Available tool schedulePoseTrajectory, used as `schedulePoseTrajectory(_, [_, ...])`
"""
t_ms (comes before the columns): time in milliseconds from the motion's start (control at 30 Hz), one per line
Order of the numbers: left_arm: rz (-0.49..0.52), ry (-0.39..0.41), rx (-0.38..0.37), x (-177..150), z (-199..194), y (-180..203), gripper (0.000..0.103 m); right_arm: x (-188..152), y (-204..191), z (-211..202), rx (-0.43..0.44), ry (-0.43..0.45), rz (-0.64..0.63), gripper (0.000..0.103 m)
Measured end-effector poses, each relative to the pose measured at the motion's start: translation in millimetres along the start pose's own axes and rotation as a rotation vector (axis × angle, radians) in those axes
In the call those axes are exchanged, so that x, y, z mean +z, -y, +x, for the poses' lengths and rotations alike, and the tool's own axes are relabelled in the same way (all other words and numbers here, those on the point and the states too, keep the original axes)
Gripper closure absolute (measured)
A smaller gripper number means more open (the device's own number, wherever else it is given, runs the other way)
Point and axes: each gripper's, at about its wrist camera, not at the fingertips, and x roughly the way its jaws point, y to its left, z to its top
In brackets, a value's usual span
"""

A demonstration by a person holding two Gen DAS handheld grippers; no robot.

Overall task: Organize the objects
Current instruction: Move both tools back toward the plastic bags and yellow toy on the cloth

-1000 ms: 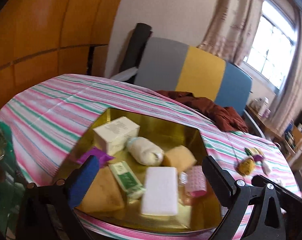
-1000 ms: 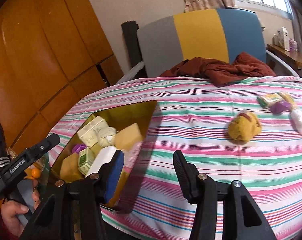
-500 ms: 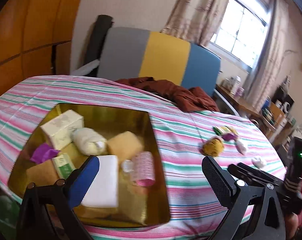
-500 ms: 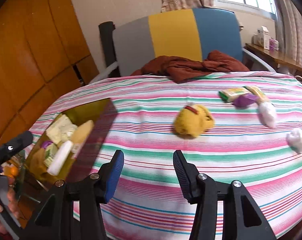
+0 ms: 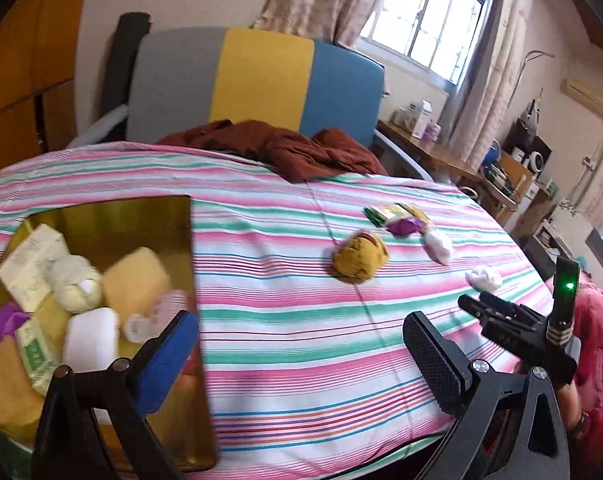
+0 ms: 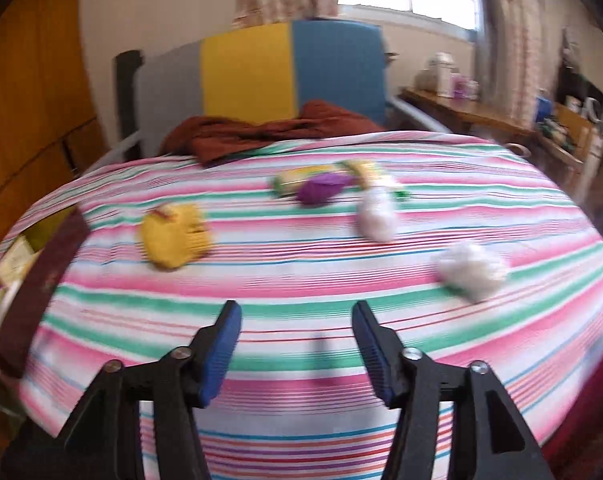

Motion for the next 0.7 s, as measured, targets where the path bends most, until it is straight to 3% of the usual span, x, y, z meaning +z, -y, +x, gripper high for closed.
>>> schedulePoseTrajectory(133, [0.013,-0.039,-0.016,0,20,13,0.000,9,43,-3,-0.100,0.060,0.006,0.039])
schedulePoseTrajectory(300, [0.032,-0.083,-0.021,0,44,29,0.000,25,93,11,-0.178,0.047,0.043,0.039])
schedulePoseTrajectory(467, [0.049,-0.109,-0.016,2,63,40,0.000,31,121,37,-0.156,-0.007,0.107,0.039])
schedulePoseTrajectory(700, [0.093,-0.100,0.011,13,79,51,0.000,24,124,62,-0.154,-0.037,0.165,0.039])
